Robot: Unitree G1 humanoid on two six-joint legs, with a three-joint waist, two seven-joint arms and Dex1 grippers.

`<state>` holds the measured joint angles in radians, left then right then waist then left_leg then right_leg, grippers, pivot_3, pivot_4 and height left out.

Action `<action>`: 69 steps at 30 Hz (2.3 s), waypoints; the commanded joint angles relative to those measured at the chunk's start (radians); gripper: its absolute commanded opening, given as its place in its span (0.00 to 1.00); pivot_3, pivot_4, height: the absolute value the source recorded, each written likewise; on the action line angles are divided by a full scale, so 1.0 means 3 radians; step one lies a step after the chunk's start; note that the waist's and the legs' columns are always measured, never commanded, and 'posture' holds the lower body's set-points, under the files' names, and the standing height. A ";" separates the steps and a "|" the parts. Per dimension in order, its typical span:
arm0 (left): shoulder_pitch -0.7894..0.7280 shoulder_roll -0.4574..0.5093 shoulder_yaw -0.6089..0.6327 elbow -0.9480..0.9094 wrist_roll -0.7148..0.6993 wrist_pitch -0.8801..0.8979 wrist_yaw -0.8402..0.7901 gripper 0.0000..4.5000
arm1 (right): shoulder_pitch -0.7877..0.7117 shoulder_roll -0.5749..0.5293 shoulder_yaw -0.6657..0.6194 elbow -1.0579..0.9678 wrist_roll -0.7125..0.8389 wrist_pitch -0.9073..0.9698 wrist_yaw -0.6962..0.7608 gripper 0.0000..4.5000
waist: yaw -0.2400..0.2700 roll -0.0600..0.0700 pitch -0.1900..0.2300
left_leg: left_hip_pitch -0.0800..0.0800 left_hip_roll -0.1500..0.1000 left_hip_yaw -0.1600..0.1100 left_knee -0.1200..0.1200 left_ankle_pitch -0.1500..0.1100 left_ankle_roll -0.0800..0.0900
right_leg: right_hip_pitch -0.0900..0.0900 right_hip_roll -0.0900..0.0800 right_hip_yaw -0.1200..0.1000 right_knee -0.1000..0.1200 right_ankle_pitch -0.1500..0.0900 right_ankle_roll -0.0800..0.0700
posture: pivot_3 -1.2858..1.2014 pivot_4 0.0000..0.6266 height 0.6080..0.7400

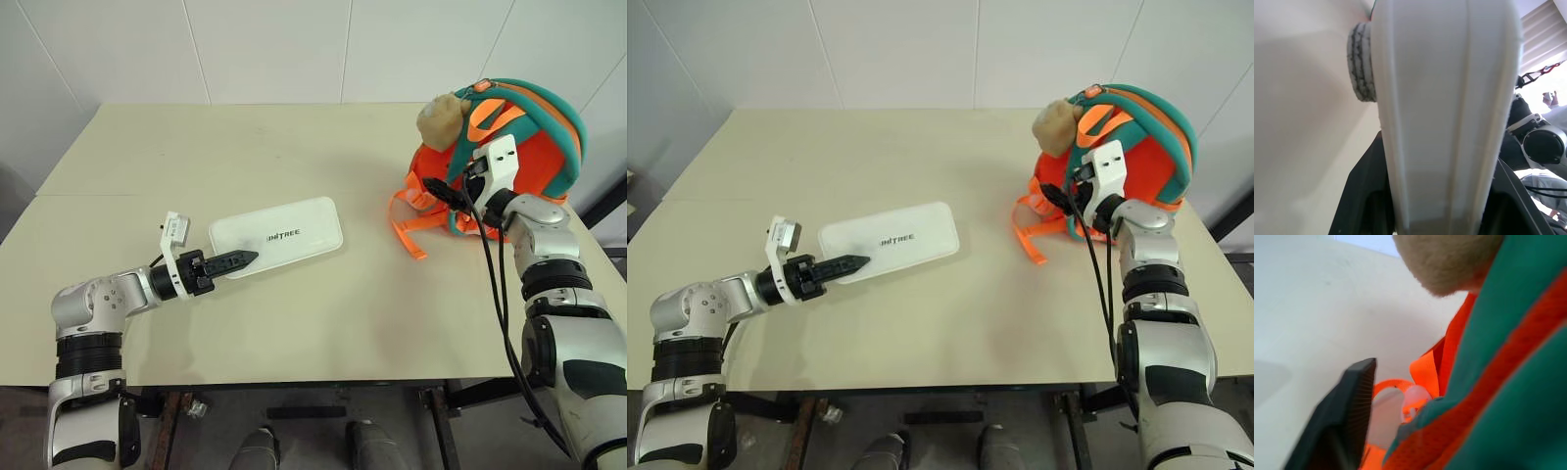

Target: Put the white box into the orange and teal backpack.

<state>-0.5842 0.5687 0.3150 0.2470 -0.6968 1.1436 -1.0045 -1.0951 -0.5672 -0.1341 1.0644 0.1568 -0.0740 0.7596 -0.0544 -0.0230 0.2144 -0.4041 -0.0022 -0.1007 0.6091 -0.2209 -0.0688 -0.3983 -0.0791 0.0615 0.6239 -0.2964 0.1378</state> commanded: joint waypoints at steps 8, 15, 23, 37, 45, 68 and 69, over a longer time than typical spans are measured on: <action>0.0054 0.0179 0.0192 -0.0085 -0.0161 -0.0106 0.0065 0.31 | 0.0079 0.0281 -0.0103 -0.0702 0.0476 -0.0005 0.0931 0.00 | -0.0058 0.0001 0.0001 | 0.0003 0.0001 0.0000 0.0000 0.0000 -0.0001 | 0.0000 0.0002 0.0001 0.0006 0.0000 0.0000 | 0.52 0.24 1.00; 0.0062 0.0361 0.0213 0.0139 -0.0092 -0.0257 0.0004 0.31 | 0.0780 0.0228 0.0194 -0.3015 0.1334 0.1663 0.1356 0.00 | -0.0076 0.0001 0.0001 | 0.0000 0.0003 -0.0002 -0.0003 0.0000 -0.0002 | -0.0009 0.0002 0.0000 0.0011 -0.0001 -0.0001 | 0.52 0.24 1.00; -0.0038 0.0586 0.0337 0.0493 -0.0318 0.0046 -0.0138 0.31 | 0.1120 -0.0080 0.0148 -0.4415 0.2334 0.3068 0.1116 0.00 | -0.0050 0.0001 0.0001 | -0.0009 0.0004 0.0000 -0.0015 0.0003 -0.0006 | -0.0031 0.0002 0.0003 0.0019 -0.0006 -0.0008 | 0.52 0.24 1.00; 0.0251 0.0600 0.0469 0.0013 -0.0347 -0.0659 -0.0381 0.31 | 0.1524 -0.1113 -0.0100 -0.4799 0.3405 0.3897 0.1600 0.00 | 0.0094 -0.0001 0.0000 | -0.0016 0.0004 0.0005 -0.0020 0.0000 -0.0001 | -0.0035 -0.0002 0.0002 0.0003 -0.0008 -0.0012 | 0.52 0.24 1.00; 0.0474 0.0666 0.0611 -0.0839 -0.0633 -0.0819 -0.0441 0.31 | 0.1586 -0.1015 0.0186 -0.4658 0.2893 0.3532 0.1541 0.00 | 0.0084 -0.0002 0.0001 | -0.0016 0.0006 0.0008 -0.0020 0.0000 -0.0001 | -0.0036 -0.0001 0.0003 0.0005 -0.0008 -0.0012 | 0.52 0.24 1.00; -0.0534 0.0777 -0.0828 -0.0425 0.0606 -0.2082 -0.0645 0.31 | 0.1503 -0.0781 0.0427 -0.4475 0.2573 0.3378 0.1564 0.00 | 0.0096 -0.0004 0.0001 | -0.0016 0.0003 0.0007 -0.0010 0.0001 0.0000 | -0.0031 0.0002 0.0002 0.0006 -0.0006 -0.0010 | 0.52 0.24 1.00; -0.0608 0.0742 -0.0888 -0.0419 0.0622 -0.2079 -0.0673 0.31 | 0.1499 -0.0780 0.0428 -0.4470 0.2569 0.3378 0.1568 0.00 | 0.0095 -0.0004 0.0001 | -0.0016 0.0003 0.0008 -0.0010 0.0000 0.0000 | -0.0031 0.0001 0.0003 0.0006 -0.0006 -0.0010 | 0.52 0.24 1.00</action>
<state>-0.7455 0.7959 0.0661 0.1243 -0.5373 0.5334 -1.2125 -0.6292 -0.8034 -0.0002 -0.2637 0.9233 0.9530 1.2168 -0.0259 -0.0243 0.2147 -0.4091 -0.0014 -0.0984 0.6060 -0.2208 -0.0685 -0.4077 -0.0787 0.0624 0.6255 -0.2980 0.1351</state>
